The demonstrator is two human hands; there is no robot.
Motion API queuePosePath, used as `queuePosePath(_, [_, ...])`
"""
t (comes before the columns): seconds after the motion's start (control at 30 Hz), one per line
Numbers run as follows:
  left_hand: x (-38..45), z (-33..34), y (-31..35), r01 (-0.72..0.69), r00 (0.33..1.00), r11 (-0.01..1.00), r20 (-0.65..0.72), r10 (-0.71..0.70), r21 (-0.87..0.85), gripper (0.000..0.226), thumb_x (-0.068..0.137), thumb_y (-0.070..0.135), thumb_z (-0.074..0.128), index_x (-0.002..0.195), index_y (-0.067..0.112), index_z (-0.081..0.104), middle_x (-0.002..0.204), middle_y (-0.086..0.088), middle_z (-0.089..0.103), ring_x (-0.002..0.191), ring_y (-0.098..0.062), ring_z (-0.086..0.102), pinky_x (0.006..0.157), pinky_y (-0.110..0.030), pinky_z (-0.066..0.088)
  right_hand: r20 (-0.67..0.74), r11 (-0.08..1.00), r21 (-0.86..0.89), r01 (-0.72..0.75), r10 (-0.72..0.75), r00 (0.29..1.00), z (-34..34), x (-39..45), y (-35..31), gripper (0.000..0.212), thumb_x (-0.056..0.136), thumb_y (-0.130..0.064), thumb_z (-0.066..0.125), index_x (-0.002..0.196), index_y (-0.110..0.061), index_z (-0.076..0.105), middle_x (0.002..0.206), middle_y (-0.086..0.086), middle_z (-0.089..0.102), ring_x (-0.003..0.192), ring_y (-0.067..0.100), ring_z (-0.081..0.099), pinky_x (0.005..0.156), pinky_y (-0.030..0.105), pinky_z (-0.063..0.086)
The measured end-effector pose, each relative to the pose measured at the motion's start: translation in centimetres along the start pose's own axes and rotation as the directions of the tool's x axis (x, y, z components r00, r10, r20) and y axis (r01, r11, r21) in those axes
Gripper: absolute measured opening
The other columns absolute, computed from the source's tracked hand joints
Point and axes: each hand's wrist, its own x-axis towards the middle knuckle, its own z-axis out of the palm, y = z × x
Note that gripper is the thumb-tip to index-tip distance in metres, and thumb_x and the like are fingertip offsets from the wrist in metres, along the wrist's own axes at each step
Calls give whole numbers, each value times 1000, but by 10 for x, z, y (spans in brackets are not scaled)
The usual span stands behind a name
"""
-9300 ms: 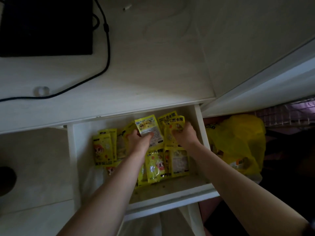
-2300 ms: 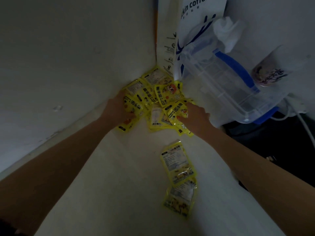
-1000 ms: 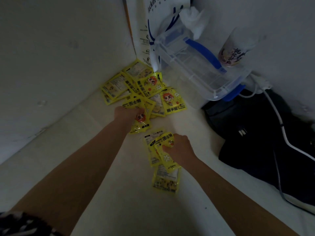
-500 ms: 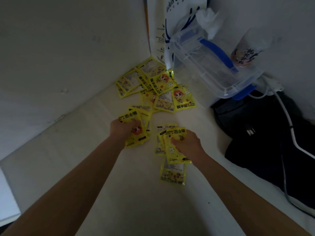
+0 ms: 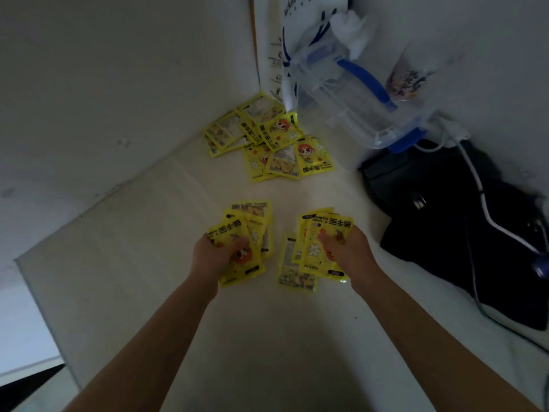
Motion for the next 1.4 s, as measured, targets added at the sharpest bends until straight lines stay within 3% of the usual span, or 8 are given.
queuePosePath(0.2, [-32, -12, -39, 27, 998, 999, 53, -26, -27, 49, 63, 22, 87, 106, 14, 64, 96, -8, 73, 86, -26, 72, 76, -48, 59, -51, 996, 85, -36, 40, 998, -7, -61, 19, 28, 83, -24, 71, 108, -15, 61, 97, 4, 70, 79, 17, 69, 62, 26, 54])
queuePosePath(0.3, [-49, -26, -53, 28, 991, 998, 129, -21, -48, 44, 64, 18, 86, 104, 13, 67, 96, -10, 74, 86, -28, 72, 76, -50, 59, -57, 990, 130, -48, 56, 997, -2, -99, 30, 4, 87, -17, 68, 90, -19, 69, 86, 9, 70, 73, 21, 64, 66, 28, 54])
queuePosePath(0.53, [-86, -61, -84, -22, 957, 1000, 288, 24, -9, 33, 70, 8, 82, 100, 11, 69, 92, -10, 75, 82, -28, 73, 73, -46, 59, -182, 970, 231, -70, 114, 977, 23, -185, 78, 7, 85, -12, 69, 86, -19, 69, 85, 17, 71, 70, 23, 62, 66, 31, 54])
queuePosePath(0.67, [-107, -71, -101, -71, 932, 995, 361, 40, 73, 35, 69, 9, 82, 102, 11, 70, 93, -10, 75, 82, -26, 72, 71, -41, 59, -241, 933, 353, -78, 171, 956, 33, -236, 109, 10, 84, -13, 70, 89, -21, 70, 99, 19, 73, 92, 37, 69, 83, 46, 57])
queuePosePath(0.8, [-134, -66, -117, -113, 897, 980, 441, 31, 161, 42, 66, 15, 85, 105, 15, 68, 98, -7, 73, 88, -25, 70, 79, -44, 58, -310, 900, 427, -90, 239, 920, 33, -286, 142, 9, 84, -13, 70, 87, -21, 70, 99, 15, 74, 90, 31, 71, 81, 43, 59])
queuePosePath(1.1, [-226, -33, -170, -234, 779, 927, 627, -2, 294, 34, 71, 12, 81, 102, 15, 68, 91, -4, 73, 77, -18, 70, 53, -23, 51, -432, 822, 563, -85, 381, 818, 17, -398, 239, 15, 83, -9, 69, 78, -22, 68, 90, 23, 71, 78, 27, 64, 79, 45, 56])
queuePosePath(1.23, [-279, -18, -213, -287, 721, 889, 691, -45, 358, 29, 69, 13, 83, 95, 16, 71, 88, -8, 75, 75, -24, 73, 61, -34, 56, -444, 762, 643, -78, 453, 773, 7, -457, 295, 10, 84, -11, 68, 82, -20, 69, 91, 17, 71, 78, 26, 63, 81, 48, 56])
queuePosePath(1.4, [-353, -10, -276, -290, 677, 877, 730, -94, 382, 35, 70, 12, 83, 102, 13, 70, 89, -8, 75, 69, -18, 73, 51, -28, 53, -483, 704, 710, -18, 506, 715, -6, -535, 365, 11, 83, -9, 70, 86, -19, 69, 91, 13, 72, 81, 28, 65, 82, 48, 56])
